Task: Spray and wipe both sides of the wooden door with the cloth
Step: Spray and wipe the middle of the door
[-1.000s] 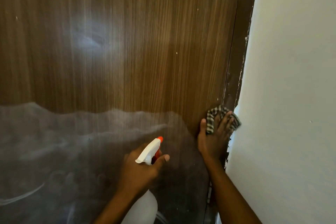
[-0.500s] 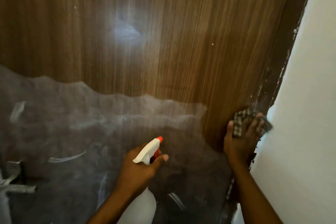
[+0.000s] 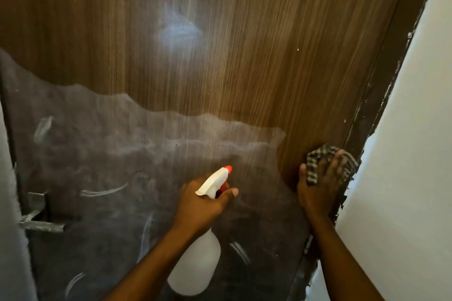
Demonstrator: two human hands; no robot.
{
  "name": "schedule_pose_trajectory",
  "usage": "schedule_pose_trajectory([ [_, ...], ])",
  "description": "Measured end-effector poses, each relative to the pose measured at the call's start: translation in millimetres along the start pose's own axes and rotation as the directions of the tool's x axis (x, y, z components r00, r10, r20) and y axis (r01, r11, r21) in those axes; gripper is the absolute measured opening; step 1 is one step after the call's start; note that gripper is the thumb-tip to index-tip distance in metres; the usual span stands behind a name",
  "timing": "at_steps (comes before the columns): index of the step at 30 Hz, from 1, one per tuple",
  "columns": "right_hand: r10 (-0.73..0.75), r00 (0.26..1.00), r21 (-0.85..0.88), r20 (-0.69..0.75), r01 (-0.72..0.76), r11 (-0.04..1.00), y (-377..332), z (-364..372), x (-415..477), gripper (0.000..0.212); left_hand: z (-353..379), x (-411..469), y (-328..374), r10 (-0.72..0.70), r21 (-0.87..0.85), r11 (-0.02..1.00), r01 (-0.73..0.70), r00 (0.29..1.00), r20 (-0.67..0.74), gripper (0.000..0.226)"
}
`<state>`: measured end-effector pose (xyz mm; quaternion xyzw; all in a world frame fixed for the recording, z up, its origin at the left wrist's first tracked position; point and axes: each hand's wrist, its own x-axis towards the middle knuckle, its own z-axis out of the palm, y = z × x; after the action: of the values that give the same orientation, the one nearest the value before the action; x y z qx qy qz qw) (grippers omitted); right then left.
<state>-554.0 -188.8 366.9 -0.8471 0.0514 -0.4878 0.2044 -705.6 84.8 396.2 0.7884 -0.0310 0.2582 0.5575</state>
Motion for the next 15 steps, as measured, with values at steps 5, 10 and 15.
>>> schedule_pose_trajectory([
  [5, 0.064, 0.992, 0.185, -0.106, -0.044, 0.982, -85, -6, 10, 0.072, -1, 0, -1, -0.016, 0.023, 1.0, 0.017, 0.999, -0.042, 0.053],
  [10, -0.5, 0.859, -0.112, 0.107, 0.51, 0.853, -32, 20, -20, 0.075, -1, 4, -8, -0.171, 0.019, 0.984, 0.175, 0.976, -0.131, 0.07],
  [15, -0.313, 0.95, -0.132, 0.009, 0.312, 0.941, -54, 17, -22, 0.079, -15, 4, -15, -0.163, 0.006, 0.986, 0.164, 0.982, -0.091, 0.065],
])
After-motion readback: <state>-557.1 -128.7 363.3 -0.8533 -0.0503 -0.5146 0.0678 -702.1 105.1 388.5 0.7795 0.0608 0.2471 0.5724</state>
